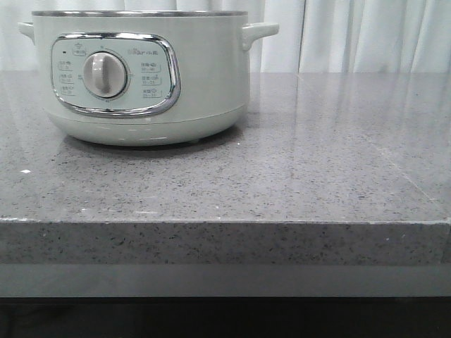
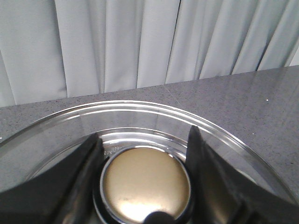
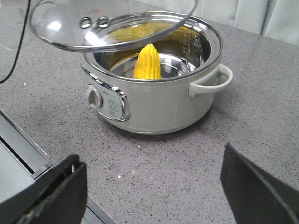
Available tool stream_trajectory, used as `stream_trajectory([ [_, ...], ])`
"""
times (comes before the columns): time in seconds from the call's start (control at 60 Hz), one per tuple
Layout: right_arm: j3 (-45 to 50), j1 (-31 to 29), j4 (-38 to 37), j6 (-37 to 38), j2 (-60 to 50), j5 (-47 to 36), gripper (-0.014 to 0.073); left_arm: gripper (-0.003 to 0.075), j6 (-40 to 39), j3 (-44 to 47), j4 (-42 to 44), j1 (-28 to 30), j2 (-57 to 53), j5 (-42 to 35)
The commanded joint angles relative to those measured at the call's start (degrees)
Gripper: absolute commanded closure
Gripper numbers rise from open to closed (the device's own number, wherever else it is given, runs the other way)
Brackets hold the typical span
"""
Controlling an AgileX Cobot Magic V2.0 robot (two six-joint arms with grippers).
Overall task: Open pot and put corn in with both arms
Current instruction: 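Lower the glass lid back onto the cooker with the left gripper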
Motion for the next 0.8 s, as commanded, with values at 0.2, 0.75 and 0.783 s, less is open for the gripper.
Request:
stream_trajectory([
  [0.2, -1.5, -0.2, 0.4, -0.1, -0.4, -4.2, 0.0, 0.0513, 0.2, -6.5, -0.6, -1.0, 4.9, -10.0],
  [0.75, -1.5, -0.2, 0.4, -0.1, -0.4, -4.2, 0.0, 0.0513, 0.4, -7.0, 1.0, -0.9, 9.2, -12.0],
  [0.783, -1.5, -0.2, 0.4, -0.1, -0.4, -4.2, 0.0, 0.0513, 0.4, -7.0, 1.1, -0.9, 9.3, -12.1],
])
